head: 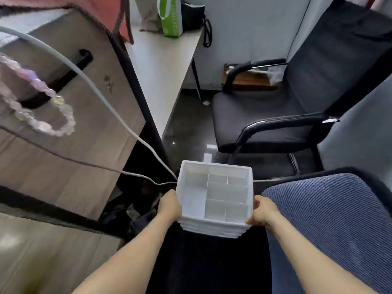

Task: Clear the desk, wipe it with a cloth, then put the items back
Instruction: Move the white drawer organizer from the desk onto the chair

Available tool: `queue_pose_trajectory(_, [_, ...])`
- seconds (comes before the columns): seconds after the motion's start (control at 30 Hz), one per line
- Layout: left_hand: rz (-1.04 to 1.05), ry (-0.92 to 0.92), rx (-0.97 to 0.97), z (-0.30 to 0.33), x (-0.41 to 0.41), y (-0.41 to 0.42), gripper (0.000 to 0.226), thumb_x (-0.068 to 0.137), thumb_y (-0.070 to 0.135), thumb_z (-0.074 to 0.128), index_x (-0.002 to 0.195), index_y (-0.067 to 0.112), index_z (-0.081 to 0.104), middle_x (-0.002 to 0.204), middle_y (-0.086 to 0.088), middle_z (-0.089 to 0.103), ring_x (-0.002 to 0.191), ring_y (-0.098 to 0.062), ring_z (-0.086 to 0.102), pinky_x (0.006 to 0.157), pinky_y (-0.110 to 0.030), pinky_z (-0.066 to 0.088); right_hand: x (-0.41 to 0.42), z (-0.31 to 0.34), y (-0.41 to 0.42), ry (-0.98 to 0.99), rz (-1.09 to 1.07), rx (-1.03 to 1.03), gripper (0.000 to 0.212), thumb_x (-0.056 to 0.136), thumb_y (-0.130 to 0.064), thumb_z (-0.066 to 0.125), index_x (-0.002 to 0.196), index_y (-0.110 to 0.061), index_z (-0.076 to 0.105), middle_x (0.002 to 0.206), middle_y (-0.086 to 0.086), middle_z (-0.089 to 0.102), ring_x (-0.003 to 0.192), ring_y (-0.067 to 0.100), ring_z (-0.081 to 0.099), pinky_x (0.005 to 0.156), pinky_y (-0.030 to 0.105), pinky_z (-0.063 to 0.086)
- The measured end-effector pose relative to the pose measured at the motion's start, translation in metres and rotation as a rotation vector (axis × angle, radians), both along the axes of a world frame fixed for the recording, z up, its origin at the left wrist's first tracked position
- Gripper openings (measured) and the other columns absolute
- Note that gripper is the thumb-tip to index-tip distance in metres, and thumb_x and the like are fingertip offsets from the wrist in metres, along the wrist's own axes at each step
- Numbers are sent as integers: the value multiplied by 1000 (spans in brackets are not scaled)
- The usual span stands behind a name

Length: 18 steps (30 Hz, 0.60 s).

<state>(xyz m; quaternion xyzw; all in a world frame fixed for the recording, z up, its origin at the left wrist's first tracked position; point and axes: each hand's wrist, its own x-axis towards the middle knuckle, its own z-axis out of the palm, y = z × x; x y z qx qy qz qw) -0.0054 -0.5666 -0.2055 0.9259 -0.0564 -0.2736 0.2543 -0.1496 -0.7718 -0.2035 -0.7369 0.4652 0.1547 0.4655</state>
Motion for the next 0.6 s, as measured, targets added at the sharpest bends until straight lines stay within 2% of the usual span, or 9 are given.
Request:
queue_pose_trajectory(0.07, [-8, -18, 41, -23, 9, -4, 20, 86, 6, 39, 69, 15, 36, 87, -9, 56, 75, -25, 48, 58, -31, 31, 11, -19, -3, 26, 66, -73, 36, 59, 2, 79, 86, -11, 59, 91, 3, 64, 84, 21, 59, 64, 22, 41])
queue_pose_trajectory(0.13, [0, -32, 44, -41, 15, -5, 16, 87, 6, 39, 72, 12, 41, 80, -5, 55, 71, -23, 48, 56, -31, 33, 19, -36, -5, 32, 81, -107, 35, 60, 2, 78, 87, -12, 59, 93, 3, 65, 84, 21, 57, 67, 22, 39])
queue_pose_trajectory(0.27, [-4, -50, 27, -68, 26, -9, 12, 86, 2, 41, 83, 3, 53, 80, -6, 58, 75, -24, 53, 62, -32, 41, 29, -64, -10, 64, 54, -157, 38, 60, 4, 79, 82, -13, 54, 99, 8, 63, 87, 25, 58, 68, 25, 42])
queue_pose_trajectory(0.37, [-30, -37, 10, -79, 27, -9, 12, 85, 1, 43, 84, 4, 54, 81, -7, 59, 76, -25, 54, 62, -32, 41, 30, -76, -10, 98, 53, -186, 37, 61, 2, 80, 81, -13, 53, 101, 9, 63, 88, 25, 58, 67, 25, 41])
queue_pose_trajectory(0.6, [-54, -33, -17, -86, 25, -4, 18, 81, -3, 45, 90, 7, 58, 85, -9, 61, 85, -31, 58, 76, -44, 49, 27, -80, -8, 113, 114, -226, 36, 68, -2, 78, 88, -13, 51, 103, 7, 62, 88, 22, 55, 72, 26, 42])
